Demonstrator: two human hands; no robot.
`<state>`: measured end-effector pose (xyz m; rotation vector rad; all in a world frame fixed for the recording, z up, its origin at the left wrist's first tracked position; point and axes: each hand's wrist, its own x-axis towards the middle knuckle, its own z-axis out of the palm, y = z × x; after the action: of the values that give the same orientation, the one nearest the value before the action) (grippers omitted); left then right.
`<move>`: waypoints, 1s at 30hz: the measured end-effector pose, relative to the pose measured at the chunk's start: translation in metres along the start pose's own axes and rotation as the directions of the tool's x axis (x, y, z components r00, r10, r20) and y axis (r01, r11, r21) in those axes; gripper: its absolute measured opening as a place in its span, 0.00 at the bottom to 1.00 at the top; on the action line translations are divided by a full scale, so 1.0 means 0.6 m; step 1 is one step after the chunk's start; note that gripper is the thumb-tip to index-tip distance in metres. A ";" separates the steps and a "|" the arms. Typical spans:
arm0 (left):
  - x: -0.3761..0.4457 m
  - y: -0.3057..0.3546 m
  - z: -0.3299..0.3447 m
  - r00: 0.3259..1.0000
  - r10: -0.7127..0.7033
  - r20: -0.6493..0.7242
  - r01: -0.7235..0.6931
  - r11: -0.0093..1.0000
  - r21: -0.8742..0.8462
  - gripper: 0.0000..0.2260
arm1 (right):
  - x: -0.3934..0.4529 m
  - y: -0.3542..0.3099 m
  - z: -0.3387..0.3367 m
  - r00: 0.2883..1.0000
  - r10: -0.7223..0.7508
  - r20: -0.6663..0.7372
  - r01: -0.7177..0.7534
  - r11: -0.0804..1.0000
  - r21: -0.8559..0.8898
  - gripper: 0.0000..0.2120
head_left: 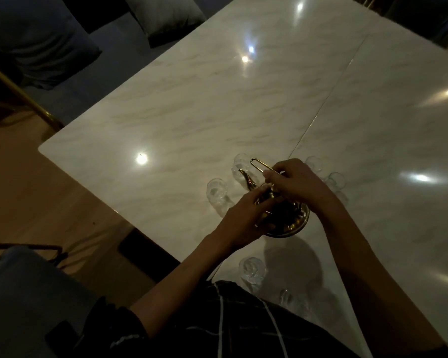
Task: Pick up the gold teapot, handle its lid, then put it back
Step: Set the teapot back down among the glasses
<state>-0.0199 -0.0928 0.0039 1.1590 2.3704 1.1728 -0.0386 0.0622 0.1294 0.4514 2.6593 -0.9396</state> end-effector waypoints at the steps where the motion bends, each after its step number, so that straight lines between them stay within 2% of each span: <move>1: 0.001 0.002 0.001 1.000 0.017 0.004 -0.017 1.000 -0.001 0.32 | -0.007 0.007 -0.001 1.000 0.018 -0.016 -0.017 0.999 0.035 0.15; 6: 0.010 0.005 0.020 0.994 0.096 0.043 -0.095 0.995 -0.030 0.32 | -0.044 0.047 0.008 0.986 0.147 -0.084 -0.123 0.963 0.241 0.13; 12: 0.016 0.012 0.059 0.980 0.167 0.107 -0.159 0.984 -0.082 0.29 | -0.103 0.098 0.025 0.938 0.304 -0.167 -0.181 0.841 0.510 0.11; 18: 0.017 0.045 0.093 0.956 0.217 0.199 -0.195 0.973 -0.126 0.30 | -0.159 0.165 0.035 0.873 0.448 -0.193 -0.214 0.707 0.674 0.10; 22: 0.021 0.053 0.136 0.949 0.101 0.298 -0.069 0.991 -0.115 0.30 | -0.182 0.213 0.051 0.803 0.564 -0.195 -0.259 0.624 0.737 0.10; 25: 0.028 0.047 0.168 0.926 0.067 0.372 -0.053 0.997 -0.050 0.27 | -0.189 0.240 0.062 0.755 0.624 -0.200 -0.266 0.571 0.777 0.09; 30: 0.046 0.042 0.204 0.896 0.006 0.443 -0.015 1.000 0.016 0.28 | -0.189 0.269 0.084 0.715 0.672 -0.190 -0.244 0.495 0.834 0.10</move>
<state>0.0403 0.0047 -0.0528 1.2859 2.0300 0.7805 0.1342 0.1268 0.0434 1.7638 2.0658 -1.9245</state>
